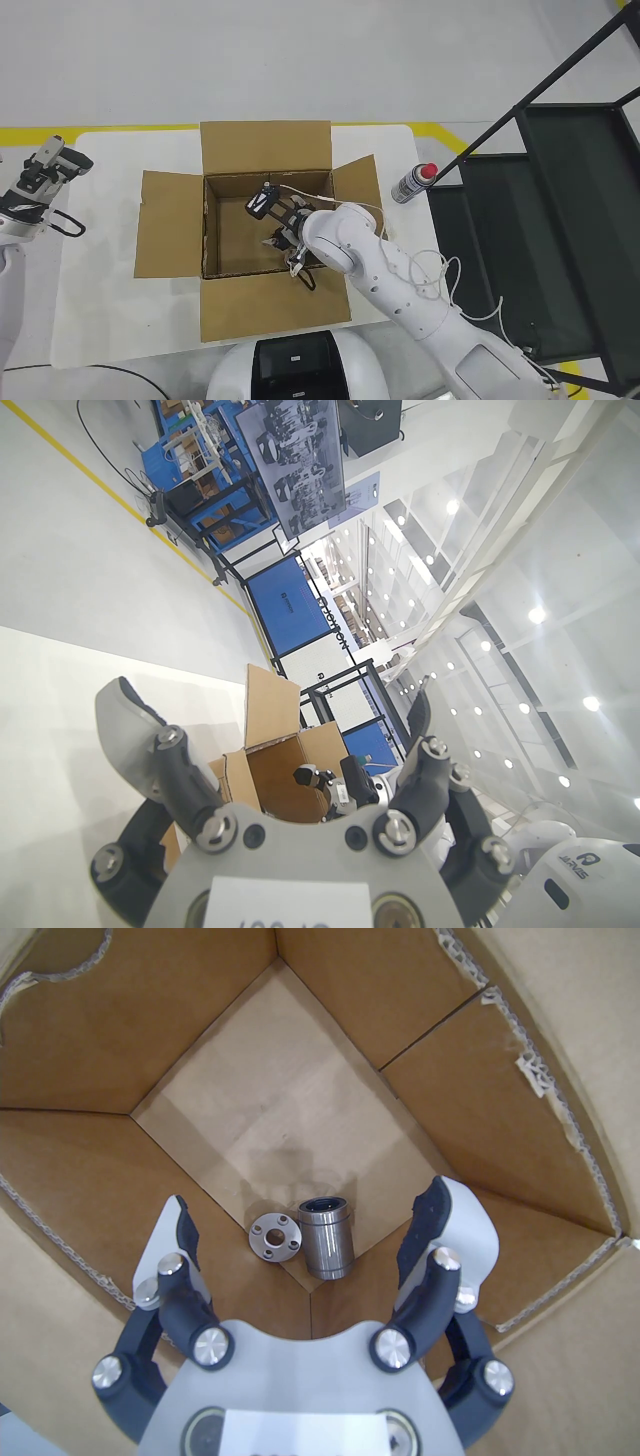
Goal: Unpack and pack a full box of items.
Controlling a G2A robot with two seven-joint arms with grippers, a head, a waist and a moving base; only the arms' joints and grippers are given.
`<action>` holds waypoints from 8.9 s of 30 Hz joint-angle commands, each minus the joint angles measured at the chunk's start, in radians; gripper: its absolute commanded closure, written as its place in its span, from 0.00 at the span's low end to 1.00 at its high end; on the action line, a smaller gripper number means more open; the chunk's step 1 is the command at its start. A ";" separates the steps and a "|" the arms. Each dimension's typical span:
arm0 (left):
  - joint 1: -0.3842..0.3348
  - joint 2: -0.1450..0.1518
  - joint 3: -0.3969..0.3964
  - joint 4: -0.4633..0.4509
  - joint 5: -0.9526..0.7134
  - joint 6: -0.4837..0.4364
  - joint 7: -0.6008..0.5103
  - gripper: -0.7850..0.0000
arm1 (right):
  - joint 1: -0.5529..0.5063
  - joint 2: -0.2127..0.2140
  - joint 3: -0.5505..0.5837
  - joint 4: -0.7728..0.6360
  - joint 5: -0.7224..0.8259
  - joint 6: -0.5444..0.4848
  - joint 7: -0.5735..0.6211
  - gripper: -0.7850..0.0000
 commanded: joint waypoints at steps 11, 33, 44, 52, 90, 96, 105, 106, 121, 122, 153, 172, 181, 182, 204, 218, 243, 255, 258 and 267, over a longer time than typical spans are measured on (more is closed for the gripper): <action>0.000 0.000 0.000 0.000 0.000 0.000 0.000 0.00 | 0.000 0.000 0.000 0.000 0.000 0.000 0.000 0.00; 0.000 0.000 0.000 0.000 0.000 0.000 0.000 0.00 | 0.011 0.001 -0.004 0.046 0.003 -0.038 0.030 0.00; 0.000 0.000 0.000 0.000 0.000 0.000 0.000 0.00 | 0.148 -0.031 -0.073 0.249 0.079 -0.069 0.183 0.00; 0.000 0.000 0.000 0.000 0.000 0.000 0.000 0.00 | 0.207 -0.049 -0.113 0.399 0.061 -0.089 0.150 0.00; 0.000 0.000 0.000 0.000 0.000 0.000 0.000 0.00 | 0.202 -0.042 -0.088 0.451 0.121 -0.147 0.178 0.44; 0.000 0.000 0.000 0.000 0.000 0.000 0.000 0.00 | 0.217 -0.049 -0.101 0.493 0.130 -0.137 0.158 0.38; 0.000 0.000 0.000 0.000 0.000 0.000 0.000 0.00 | 0.235 -0.053 -0.100 0.503 0.111 -0.112 0.141 0.35; 0.000 0.000 0.000 0.000 0.000 0.000 0.000 0.00 | 0.235 -0.053 -0.101 0.506 0.108 -0.112 0.138 0.33; 0.000 0.000 0.000 0.000 0.000 0.000 0.000 0.00 | 0.238 -0.062 -0.124 0.527 0.076 -0.077 0.133 0.49; 0.000 0.000 0.000 0.000 0.000 0.000 0.000 0.00 | 0.237 -0.063 -0.128 0.526 0.072 -0.075 0.136 0.50; 0.000 0.000 0.000 0.000 0.000 0.000 0.000 0.00 | 0.161 -0.044 -0.046 0.295 0.083 -0.098 0.115 1.00; 0.000 0.000 0.000 0.000 0.000 0.000 0.000 0.00 | -0.049 0.026 0.152 -0.085 0.086 -0.249 -0.082 1.00; 0.000 0.000 0.000 0.000 0.000 0.000 0.000 0.00 | -0.049 0.026 0.152 -0.085 0.086 -0.249 -0.082 1.00; 0.000 0.000 0.000 0.000 0.000 0.000 0.000 0.00 | -0.049 0.026 0.152 -0.085 0.086 -0.249 -0.082 1.00; 0.000 0.000 0.000 0.000 0.000 0.000 0.000 0.00 | -0.049 0.026 0.152 -0.085 0.086 -0.249 -0.082 1.00; 0.000 0.000 0.000 0.000 0.000 0.000 0.000 0.00 | -0.379 0.101 0.570 -0.477 0.242 -0.488 -0.303 1.00; 0.000 0.000 0.000 0.000 0.000 0.000 0.000 0.00 | -0.733 0.128 0.949 -0.477 0.348 -0.688 -0.754 1.00; 0.000 0.000 0.000 0.000 0.000 0.000 0.000 0.00 | -0.733 0.128 0.949 -0.477 0.348 -0.688 -0.754 1.00; 0.000 0.000 0.000 0.000 0.000 0.000 0.000 0.00 | -0.733 0.128 0.949 -0.477 0.348 -0.688 -0.754 1.00; 0.000 0.000 0.000 0.000 0.000 0.000 0.000 0.00 | -0.733 0.128 0.949 -0.477 0.348 -0.688 -0.754 1.00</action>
